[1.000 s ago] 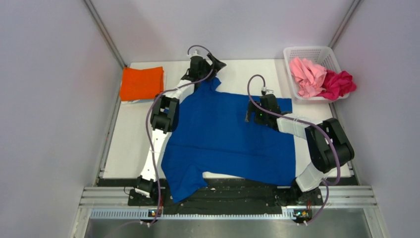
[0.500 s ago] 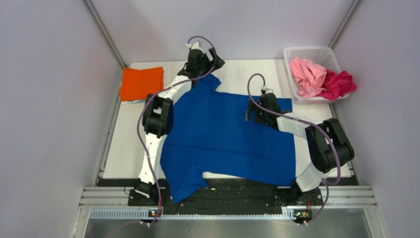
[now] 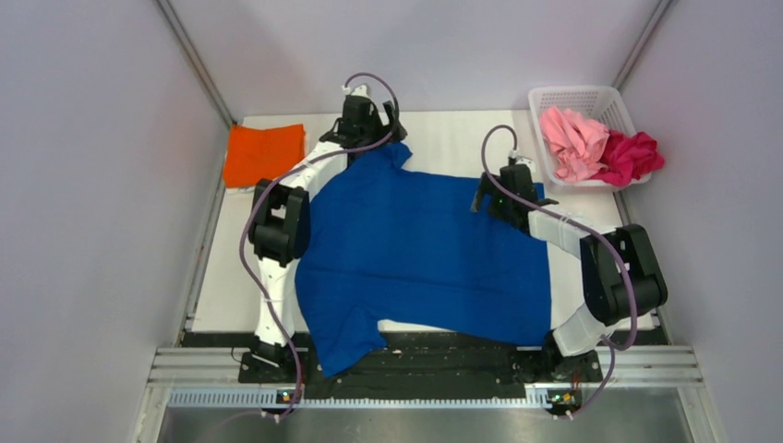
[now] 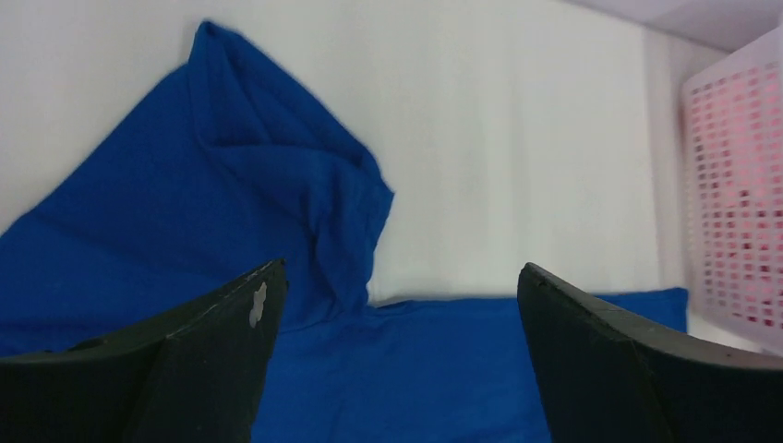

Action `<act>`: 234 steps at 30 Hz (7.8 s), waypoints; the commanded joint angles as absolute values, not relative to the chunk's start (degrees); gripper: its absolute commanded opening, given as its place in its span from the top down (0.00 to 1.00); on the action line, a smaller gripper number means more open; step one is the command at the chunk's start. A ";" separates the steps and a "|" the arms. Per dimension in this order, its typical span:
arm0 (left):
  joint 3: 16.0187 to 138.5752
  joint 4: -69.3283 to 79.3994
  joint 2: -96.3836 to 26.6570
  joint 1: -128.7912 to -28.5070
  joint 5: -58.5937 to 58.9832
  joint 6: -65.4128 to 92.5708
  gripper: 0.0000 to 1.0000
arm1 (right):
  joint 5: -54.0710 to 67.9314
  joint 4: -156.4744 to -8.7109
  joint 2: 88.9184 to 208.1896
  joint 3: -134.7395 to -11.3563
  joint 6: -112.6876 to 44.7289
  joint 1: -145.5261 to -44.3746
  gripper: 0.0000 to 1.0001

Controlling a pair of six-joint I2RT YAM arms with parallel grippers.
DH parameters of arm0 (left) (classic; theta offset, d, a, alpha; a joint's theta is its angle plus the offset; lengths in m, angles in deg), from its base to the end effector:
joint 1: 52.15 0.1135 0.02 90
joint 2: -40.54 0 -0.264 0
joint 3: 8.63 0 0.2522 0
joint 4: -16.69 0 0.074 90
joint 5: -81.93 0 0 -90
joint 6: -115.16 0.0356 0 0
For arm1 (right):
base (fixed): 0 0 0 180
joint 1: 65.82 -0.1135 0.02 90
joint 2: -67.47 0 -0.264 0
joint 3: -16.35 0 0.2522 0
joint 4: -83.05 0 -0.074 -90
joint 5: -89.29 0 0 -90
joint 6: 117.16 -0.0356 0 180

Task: Fold and stack the t-shirts
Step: Flatten out the tshirt, then grab the side of the flattened tshirt closest away from the robot with both arms

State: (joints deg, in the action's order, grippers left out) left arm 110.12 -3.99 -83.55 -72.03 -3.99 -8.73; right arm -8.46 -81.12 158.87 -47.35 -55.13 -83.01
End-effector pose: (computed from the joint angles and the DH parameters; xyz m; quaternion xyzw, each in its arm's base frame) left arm 0.4858 -0.1784 0.2606 -0.0847 0.8436 -0.2663 0.4586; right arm 0.3157 0.0926 0.1849 0.1127 0.9102 0.0938 0.3873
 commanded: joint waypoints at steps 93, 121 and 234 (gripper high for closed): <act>116.42 -39.18 -95.02 -64.57 -24.42 -4.03 0.02 | 0.10 -66.09 181.41 -69.50 -45.08 -81.63 0.01; 72.98 -32.77 -44.21 -82.87 -18.35 -8.24 0.01 | -9.31 -75.55 132.72 -34.74 -67.35 -74.21 0.01; 56.27 -34.92 -26.12 -101.50 -19.03 -17.21 1.00 | -7.56 -57.48 118.43 -27.40 -69.12 -72.15 1.00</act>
